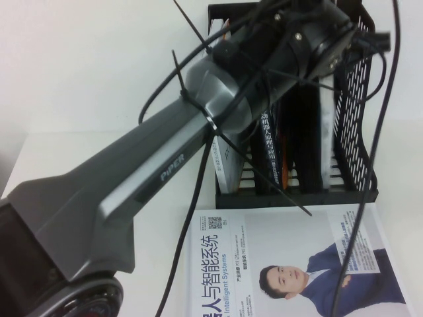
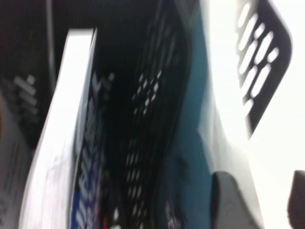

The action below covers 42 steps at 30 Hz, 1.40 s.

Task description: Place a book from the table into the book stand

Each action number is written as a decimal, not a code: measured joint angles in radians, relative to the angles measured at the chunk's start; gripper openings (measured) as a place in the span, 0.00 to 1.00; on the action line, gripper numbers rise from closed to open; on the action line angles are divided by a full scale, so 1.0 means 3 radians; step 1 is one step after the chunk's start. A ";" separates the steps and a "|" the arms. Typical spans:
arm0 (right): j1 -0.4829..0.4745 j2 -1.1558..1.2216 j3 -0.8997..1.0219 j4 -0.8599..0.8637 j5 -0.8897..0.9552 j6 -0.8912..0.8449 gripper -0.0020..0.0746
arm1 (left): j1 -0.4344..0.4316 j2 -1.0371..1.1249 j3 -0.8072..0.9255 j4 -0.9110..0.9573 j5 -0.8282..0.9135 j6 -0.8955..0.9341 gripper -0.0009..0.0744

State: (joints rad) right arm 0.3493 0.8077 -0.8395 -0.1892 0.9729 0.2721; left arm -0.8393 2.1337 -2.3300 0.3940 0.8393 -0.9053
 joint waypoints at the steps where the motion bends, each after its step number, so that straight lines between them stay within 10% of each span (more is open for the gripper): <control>1: 0.0000 0.0000 0.0000 0.0000 0.0000 0.0000 0.02 | 0.0000 -0.0008 -0.0005 0.0013 -0.0037 0.0000 0.35; 9: 0.0000 0.0000 0.0000 0.0000 -0.0041 0.0000 0.02 | 0.0000 -0.0031 -0.0008 0.0043 -0.0130 0.0135 0.54; 20: 0.0000 -0.0184 0.0000 0.0000 -0.0021 -0.0165 0.02 | 0.0000 -0.0599 -0.0008 0.0641 -0.0036 0.0236 0.05; 31: 0.0000 -0.1011 0.0039 0.0058 0.0020 -0.0258 0.02 | -0.0066 -0.1383 -0.0036 0.1502 0.0697 0.0270 0.01; 42: 0.0000 -0.1625 0.1085 0.0174 -0.0388 -0.0258 0.02 | -0.0864 -0.1754 0.0685 0.2551 0.0924 0.0298 0.01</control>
State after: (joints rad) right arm 0.3493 0.3202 -0.5140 -0.1371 0.8565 0.1946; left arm -1.0985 1.6076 -2.1246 1.1592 1.1166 -0.8160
